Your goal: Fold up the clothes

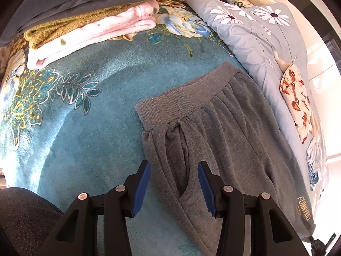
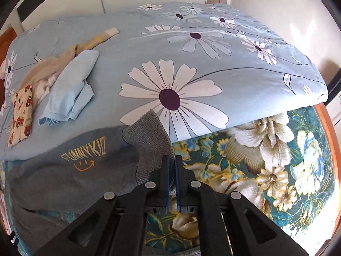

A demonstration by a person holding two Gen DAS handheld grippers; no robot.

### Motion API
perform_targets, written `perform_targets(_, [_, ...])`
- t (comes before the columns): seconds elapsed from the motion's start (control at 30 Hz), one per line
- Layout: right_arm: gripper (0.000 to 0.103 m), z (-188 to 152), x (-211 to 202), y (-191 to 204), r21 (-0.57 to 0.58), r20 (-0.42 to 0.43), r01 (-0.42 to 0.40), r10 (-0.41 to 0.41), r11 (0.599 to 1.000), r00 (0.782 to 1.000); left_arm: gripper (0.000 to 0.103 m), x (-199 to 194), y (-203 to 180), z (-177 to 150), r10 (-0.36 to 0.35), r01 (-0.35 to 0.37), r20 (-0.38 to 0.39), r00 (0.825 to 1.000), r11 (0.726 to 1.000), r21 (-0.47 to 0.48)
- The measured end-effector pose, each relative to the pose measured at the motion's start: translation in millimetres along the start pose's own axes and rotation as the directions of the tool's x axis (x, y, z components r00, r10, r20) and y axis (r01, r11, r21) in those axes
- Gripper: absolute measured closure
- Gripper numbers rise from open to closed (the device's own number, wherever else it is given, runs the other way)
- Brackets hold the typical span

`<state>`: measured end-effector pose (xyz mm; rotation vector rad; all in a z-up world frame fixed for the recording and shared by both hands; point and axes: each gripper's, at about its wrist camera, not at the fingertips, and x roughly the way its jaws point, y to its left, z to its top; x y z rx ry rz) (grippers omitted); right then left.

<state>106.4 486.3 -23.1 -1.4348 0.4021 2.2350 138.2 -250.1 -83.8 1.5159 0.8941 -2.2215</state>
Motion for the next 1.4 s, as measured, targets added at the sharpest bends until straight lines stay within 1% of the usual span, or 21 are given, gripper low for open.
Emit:
perform_targets(0.07, [0.099,-11,14,-8,0.008,-0.036,0.031,-0.031,0.999,0.999,0.051,1,0,0,-0.008,0.008,-0.008,1.000,1.000,-0.008])
perform_targets(0.2, [0.099,-20,27,-21,0.063,-0.057,0.051,-0.048,0.997,0.997,0.051,1,-8,-2,0.007,-0.007,-0.002,1.000,0.999,0.037])
perform_targets(0.23, [0.102,-22,30,-24,0.077,-0.062,0.056,-0.051,0.995,0.997,0.051,1,-9,-2,0.008,-0.008,0.000,1.000,0.999,0.044])
perform_targets(0.33, [0.102,-28,40,-34,0.119,-0.077,0.071,-0.062,0.990,0.995,0.051,2,-7,-1,0.006,-0.005,-0.005,1.000,0.999,0.032])
perform_targets(0.4, [0.102,-27,33,-37,0.135,-0.056,0.061,-0.054,0.989,0.997,0.051,0,-3,0,0.005,-0.005,0.009,1.000,1.000,0.006])
perform_targets(0.5, [0.101,-42,15,-36,0.144,-0.034,-0.003,0.008,0.990,0.999,0.051,-3,6,4,0.010,-0.008,0.033,0.999,0.999,-0.045])
perform_targets(0.53, [0.101,-47,9,-35,0.146,-0.027,-0.024,0.029,0.989,0.999,0.050,-2,8,5,0.013,-0.011,0.031,0.999,0.998,-0.061])
perform_targets(0.6, [0.100,-57,-3,-34,0.151,-0.012,-0.068,0.070,0.986,0.997,0.049,5,12,7,0.030,-0.030,0.002,1.000,0.996,-0.081])
perform_targets(0.7, [0.090,-87,-15,-25,0.121,-0.042,-0.117,0.123,0.986,0.992,0.049,15,13,8,0.044,-0.047,-0.045,0.998,0.996,-0.079])
perform_targets(0.77, [0.079,-110,-23,-22,0.101,-0.061,-0.139,0.146,0.985,0.987,0.049,21,14,7,0.055,-0.061,-0.074,0.996,0.995,-0.077])
perform_targets(0.8, [0.077,-122,-28,-23,0.105,-0.065,-0.145,0.152,0.984,0.986,0.049,23,14,7,0.053,-0.059,-0.082,0.995,0.995,-0.077])
perform_targets(0.9, [0.071,-154,-45,-29,0.128,-0.082,-0.158,0.169,0.979,0.982,0.051,28,14,10,0.021,-0.028,-0.095,0.995,0.997,-0.070])
perform_targets(0.97, [0.069,-176,-53,-35,0.165,-0.103,-0.185,0.203,0.969,0.974,0.052,32,16,13,-0.009,0.000,-0.105,0.994,0.996,-0.084])
perform_targets(1.0, [0.068,-187,-54,-38,0.196,-0.116,-0.208,0.234,0.958,0.965,0.054,34,19,15,-0.027,0.015,-0.113,0.993,0.994,-0.104])
perform_targets(1.03, [0.063,-198,-54,-41,0.228,-0.129,-0.232,0.266,0.946,0.955,0.060,36,23,16,-0.045,0.029,-0.121,0.992,0.992,-0.126])
perform_targets(1.07, [0.062,-209,-53,-43,0.260,-0.140,-0.255,0.298,0.931,0.944,0.068,38,26,16,-0.062,0.043,-0.129,0.990,0.988,-0.147])
perform_targets(1.13, [0.062,-231,-50,-47,0.322,-0.162,-0.286,0.350,0.903,0.922,0.076,40,29,17,-0.083,0.060,-0.139,0.987,0.985,-0.165])
perform_targets(1.2, [0.062,-248,-40,-48,0.380,-0.187,-0.294,0.384,0.877,0.904,0.081,40,28,18,-0.083,0.060,-0.143,0.986,0.985,-0.159])
perform_targets(1.3, [0.062,-267,-22,-53,0.517,-0.170,-0.308,0.449,0.798,0.877,0.089,40,27,19,-0.074,0.052,-0.153,0.985,0.988,-0.148])
perform_targets(1.37, [0.062,-275,-9,-53,0.609,-0.143,-0.329,0.508,0.722,0.849,0.093,39,28,20,-0.084,0.061,-0.150,0.985,0.986,-0.155])
perform_targets(1.4, [0.062,-277,-4,-53,0.635,-0.131,-0.335,0.524,0.696,0.842,0.094,38,29,20,-0.089,0.066,-0.148,0.985,0.985,-0.158])
